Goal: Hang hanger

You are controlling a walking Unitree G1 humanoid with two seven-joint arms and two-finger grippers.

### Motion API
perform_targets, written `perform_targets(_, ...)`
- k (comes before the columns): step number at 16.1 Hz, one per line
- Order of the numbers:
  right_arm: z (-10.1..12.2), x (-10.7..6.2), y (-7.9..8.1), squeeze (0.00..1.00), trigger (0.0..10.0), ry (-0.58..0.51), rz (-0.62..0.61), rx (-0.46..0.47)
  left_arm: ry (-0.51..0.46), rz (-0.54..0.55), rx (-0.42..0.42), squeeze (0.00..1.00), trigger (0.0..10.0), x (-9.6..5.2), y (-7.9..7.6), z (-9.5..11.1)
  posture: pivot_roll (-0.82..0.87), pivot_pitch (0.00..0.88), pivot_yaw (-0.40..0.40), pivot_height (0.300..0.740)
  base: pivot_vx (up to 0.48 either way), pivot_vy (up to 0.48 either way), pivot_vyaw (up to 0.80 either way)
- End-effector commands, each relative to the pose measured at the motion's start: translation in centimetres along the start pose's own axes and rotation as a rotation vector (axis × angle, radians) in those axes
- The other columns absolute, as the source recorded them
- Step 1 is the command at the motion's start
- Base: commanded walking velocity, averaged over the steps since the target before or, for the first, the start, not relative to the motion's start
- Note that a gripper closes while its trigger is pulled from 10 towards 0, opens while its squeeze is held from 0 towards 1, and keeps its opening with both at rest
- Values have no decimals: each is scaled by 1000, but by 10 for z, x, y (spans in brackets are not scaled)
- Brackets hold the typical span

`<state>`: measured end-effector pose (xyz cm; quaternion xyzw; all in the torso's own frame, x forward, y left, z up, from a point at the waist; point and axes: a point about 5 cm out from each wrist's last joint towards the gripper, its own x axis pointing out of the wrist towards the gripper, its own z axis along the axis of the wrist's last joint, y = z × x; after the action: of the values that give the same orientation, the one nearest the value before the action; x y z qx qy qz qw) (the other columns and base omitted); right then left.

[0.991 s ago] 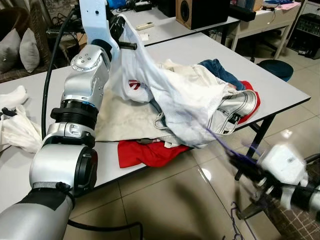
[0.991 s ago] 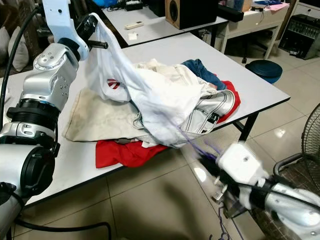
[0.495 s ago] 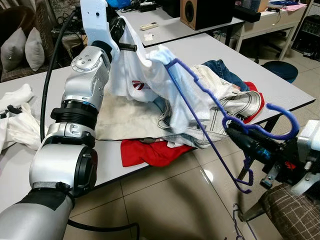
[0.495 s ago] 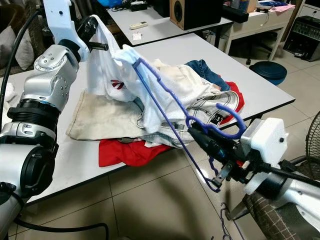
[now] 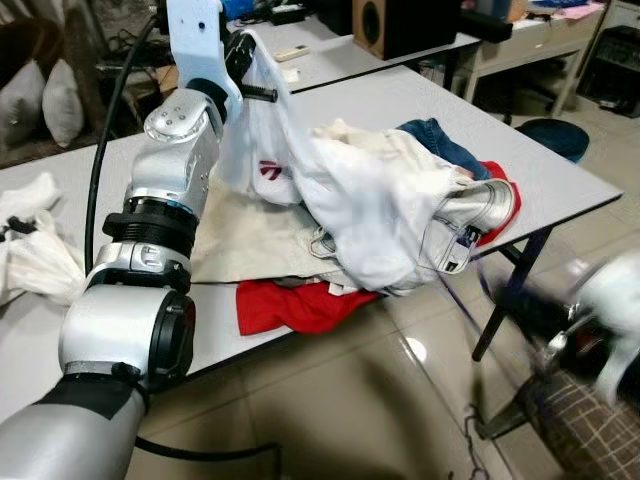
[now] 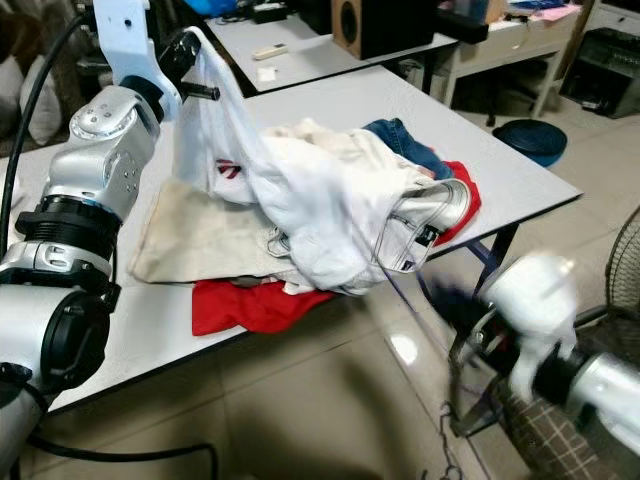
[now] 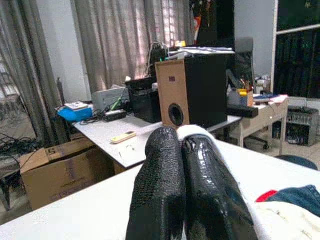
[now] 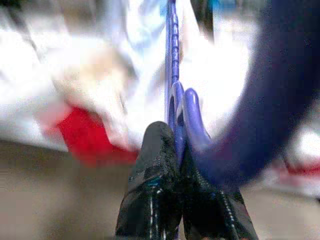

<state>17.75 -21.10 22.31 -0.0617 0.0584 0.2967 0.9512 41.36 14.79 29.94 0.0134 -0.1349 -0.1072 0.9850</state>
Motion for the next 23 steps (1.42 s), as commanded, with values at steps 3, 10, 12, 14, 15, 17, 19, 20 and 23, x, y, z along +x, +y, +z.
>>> perform_targets(3,-8,-13,12,0,10000,177,102,-124,-23,20,21,0,0,1,5,7,-149,0,144,740,0,0,0)
perform_targets(10,-30,-12,22,0,10000,262,88,-44,-12,8,22,0,0,1,1,1,-164,0,150,740,0,0,0)
perform_targets(12,-29,-11,35,0,10000,188,173,18,-11,5,24,0,0,1,0,1,-159,0,144,740,0,0,0)
perform_targets(14,-16,-15,37,0,10000,27,206,83,14,6,35,0,0,-2,2,-7,-156,0,140,740,0,0,0)
perform_targets(15,-16,-15,37,0,10000,27,206,83,14,6,35,0,0,-2,2,-7,-156,0,140,740,0,0,0)
perform_targets(17,-10,-18,48,0,10000,-3,291,126,88,49,42,0,0,-8,9,-30,-155,0,139,740,0,0,0)
perform_targets(19,-16,-19,53,0,10000,47,323,133,117,65,43,0,0,-11,12,-39,-155,0,139,740,0,0,0)
perform_targets(20,-19,-18,52,0,10000,76,302,108,142,71,53,0,0,-14,13,-46,-153,0,138,740,0,0,0)
perform_targets(23,-3,-8,35,0,10000,-112,141,129,198,50,45,0,0,-23,15,-65,-149,0,144,740,0,0,0)
